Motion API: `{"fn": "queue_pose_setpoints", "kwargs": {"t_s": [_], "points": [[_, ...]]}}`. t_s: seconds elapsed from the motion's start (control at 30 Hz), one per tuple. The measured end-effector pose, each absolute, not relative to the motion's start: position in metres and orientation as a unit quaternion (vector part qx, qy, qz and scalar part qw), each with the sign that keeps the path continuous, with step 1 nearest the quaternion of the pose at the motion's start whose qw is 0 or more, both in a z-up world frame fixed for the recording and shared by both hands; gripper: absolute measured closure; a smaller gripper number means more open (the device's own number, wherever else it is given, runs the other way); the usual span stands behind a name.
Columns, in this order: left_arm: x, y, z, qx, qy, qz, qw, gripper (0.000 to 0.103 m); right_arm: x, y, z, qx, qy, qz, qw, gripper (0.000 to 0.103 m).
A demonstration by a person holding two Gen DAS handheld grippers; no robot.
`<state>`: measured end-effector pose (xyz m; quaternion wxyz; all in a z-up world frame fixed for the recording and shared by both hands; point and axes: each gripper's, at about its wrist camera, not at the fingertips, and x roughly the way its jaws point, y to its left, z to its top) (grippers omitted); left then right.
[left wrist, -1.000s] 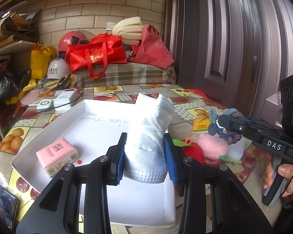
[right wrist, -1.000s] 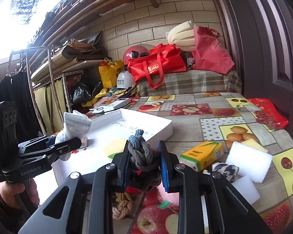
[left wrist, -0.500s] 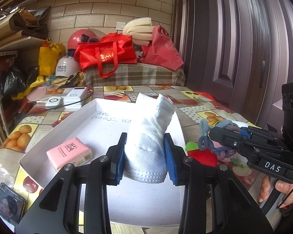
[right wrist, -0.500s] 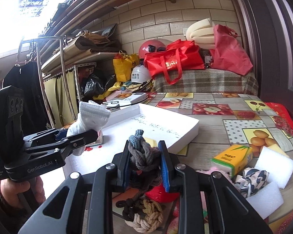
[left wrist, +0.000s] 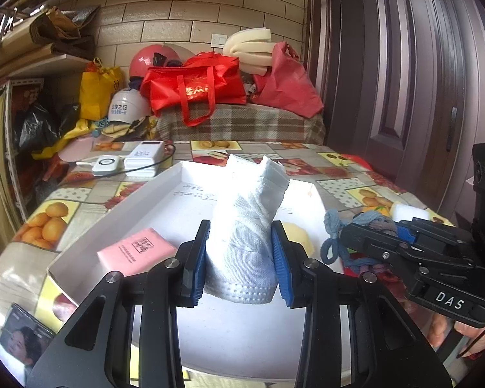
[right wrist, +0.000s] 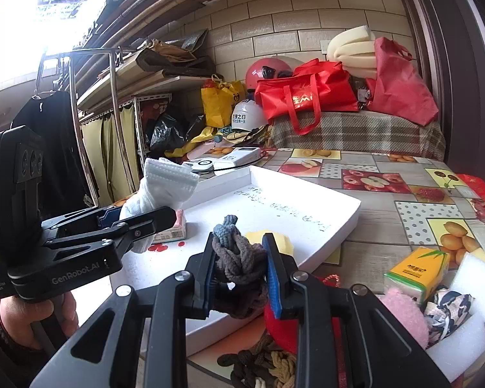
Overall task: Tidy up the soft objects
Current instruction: 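Lower and release the sock into the tray with left tool while right tool releases hair tie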
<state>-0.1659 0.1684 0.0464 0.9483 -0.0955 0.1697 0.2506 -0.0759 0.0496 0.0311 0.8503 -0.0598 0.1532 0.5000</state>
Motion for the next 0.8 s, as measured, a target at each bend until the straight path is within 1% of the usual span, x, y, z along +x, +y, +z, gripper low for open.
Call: {"fn": "queue_pose_setpoints", "kwargs": {"t_s": [0.1, 0.4, 0.57, 0.8], "points": [[-0.165, 0.177, 0.046, -0.089, 0.173, 0.267, 0.944, 0.068, -0.074, 0.057, 0.031, -0.061, 0.161, 0.503, 0.847, 0.077], [-0.166, 0.214, 0.04, -0.124, 0.187, 0.292, 0.93, 0.068, -0.068, 0.086, 0.029, -0.066, 0.181, 0.513, 0.837, 0.077], [-0.161, 0.228, 0.039, -0.121, 0.193, 0.307, 0.924, 0.068, -0.061, 0.096, 0.029, -0.057, 0.185, 0.515, 0.835, 0.077], [-0.153, 0.233, 0.037, -0.118, 0.212, 0.315, 0.917, 0.068, -0.047, 0.108, 0.027, -0.045, 0.208, 0.502, 0.838, 0.077]]}}
